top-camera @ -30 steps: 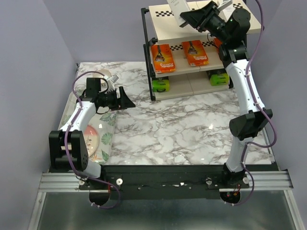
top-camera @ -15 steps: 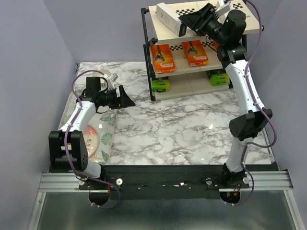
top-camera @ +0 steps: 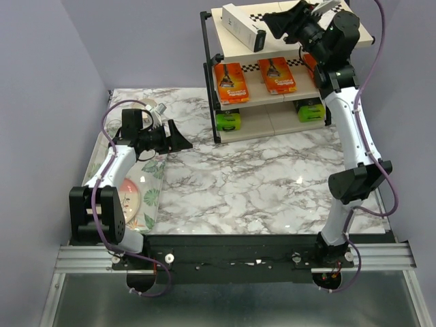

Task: Place and organize the shaving razors onto the shelf

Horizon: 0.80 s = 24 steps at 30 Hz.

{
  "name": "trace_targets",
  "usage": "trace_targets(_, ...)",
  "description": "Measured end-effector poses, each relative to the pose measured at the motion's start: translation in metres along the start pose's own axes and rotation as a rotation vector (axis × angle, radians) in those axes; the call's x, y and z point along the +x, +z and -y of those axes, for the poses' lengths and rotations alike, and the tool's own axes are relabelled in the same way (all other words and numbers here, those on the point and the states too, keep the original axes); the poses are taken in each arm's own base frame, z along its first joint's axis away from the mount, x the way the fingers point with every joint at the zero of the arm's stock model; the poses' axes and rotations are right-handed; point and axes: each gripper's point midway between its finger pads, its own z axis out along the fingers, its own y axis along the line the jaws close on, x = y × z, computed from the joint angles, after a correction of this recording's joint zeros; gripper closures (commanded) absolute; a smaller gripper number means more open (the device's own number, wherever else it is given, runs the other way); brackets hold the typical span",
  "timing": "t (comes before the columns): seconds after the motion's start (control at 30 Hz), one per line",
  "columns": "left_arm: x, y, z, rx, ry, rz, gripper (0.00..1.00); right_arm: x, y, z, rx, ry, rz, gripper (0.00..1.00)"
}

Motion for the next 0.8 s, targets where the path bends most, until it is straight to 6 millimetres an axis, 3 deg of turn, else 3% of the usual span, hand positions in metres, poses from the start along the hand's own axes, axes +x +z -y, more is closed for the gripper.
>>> trace_targets(0.07, 0.001, 0.000, 0.001, 0.002, -0.007, 0.004, 0.15, -0.011, -0.002, -0.014, -0.035, -0.050, 0.035, 0.44)
trace_targets(0.23, 0.002, -0.002, 0.003, 0.008, -0.013, 0.020, 0.15, -0.037, -0.006, -0.076, -0.168, -0.232, 0.125, 0.25)
trace_targets(0.4, 0.006, -0.004, 0.006, 0.012, -0.029, 0.030, 0.15, -0.033, -0.007, -0.117, -0.215, -0.371, 0.157, 0.22)
trace_targets(0.5, 0.007, -0.005, 0.007, 0.015, -0.033, 0.037, 0.15, -0.031, -0.004, -0.112, -0.159, -0.415, 0.161, 0.22)
trace_targets(0.67, 0.006, -0.006, 0.009, 0.020, -0.039, 0.051, 0.15, -0.028, 0.000, -0.076, -0.008, -0.486, 0.148, 0.22)
trace_targets(0.8, 0.002, -0.009, 0.007, 0.018, -0.043, 0.070, 0.15, -0.008, 0.002, -0.058, 0.037, -0.508, 0.084, 0.22)
